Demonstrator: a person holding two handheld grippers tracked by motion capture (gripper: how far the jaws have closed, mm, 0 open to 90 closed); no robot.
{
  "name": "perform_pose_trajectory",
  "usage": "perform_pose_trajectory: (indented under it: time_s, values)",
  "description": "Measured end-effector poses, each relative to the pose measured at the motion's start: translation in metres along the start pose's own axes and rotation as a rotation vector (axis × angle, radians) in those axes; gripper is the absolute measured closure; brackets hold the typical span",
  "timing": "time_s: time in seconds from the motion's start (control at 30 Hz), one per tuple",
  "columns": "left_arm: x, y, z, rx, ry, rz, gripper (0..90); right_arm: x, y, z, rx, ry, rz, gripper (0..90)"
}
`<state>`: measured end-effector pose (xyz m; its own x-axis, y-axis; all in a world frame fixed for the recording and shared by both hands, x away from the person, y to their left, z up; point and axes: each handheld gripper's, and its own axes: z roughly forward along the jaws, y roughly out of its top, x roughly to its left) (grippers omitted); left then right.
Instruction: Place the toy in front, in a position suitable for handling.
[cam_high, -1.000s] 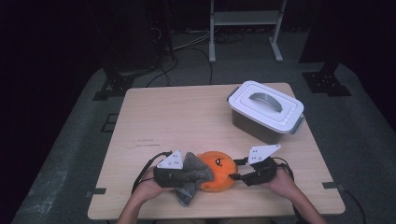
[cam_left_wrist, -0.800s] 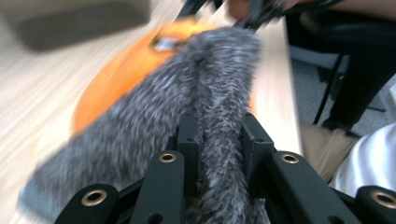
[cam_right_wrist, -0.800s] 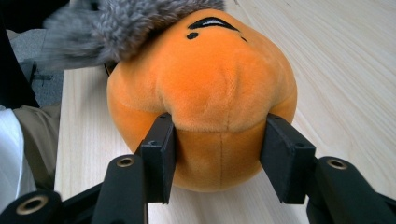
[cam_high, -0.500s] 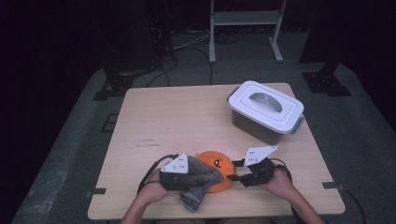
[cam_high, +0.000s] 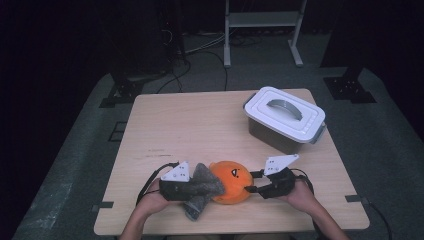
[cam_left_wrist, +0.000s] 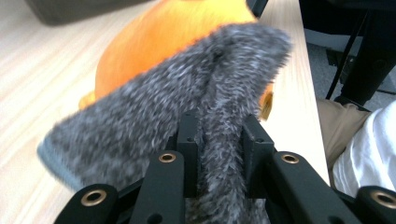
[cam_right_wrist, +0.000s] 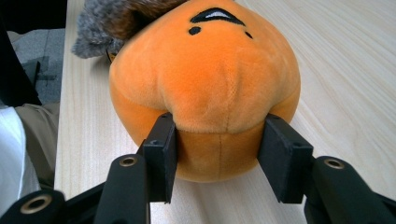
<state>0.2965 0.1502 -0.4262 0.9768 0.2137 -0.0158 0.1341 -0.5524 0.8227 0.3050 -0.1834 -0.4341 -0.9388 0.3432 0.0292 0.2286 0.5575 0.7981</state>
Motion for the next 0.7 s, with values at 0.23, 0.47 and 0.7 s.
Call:
perform_pose_trajectory:
  time_s: [0.23,0.47,0.7]
  values:
    - [-0.008,0.018,0.004,-0.095,0.033,0.006,74.5,0.009,0.006,0.005,0.005,-0.011,-0.036,48.8]
    - [-0.003,0.005,0.010,-0.060,-0.003,-0.061,74.9,0.002,0.002,0.002,-0.012,0.058,0.039,33.4]
    - [-0.010,0.010,0.019,-0.044,-0.060,-0.050,74.8,0.010,0.009,0.011,-0.006,0.021,0.049,29.5]
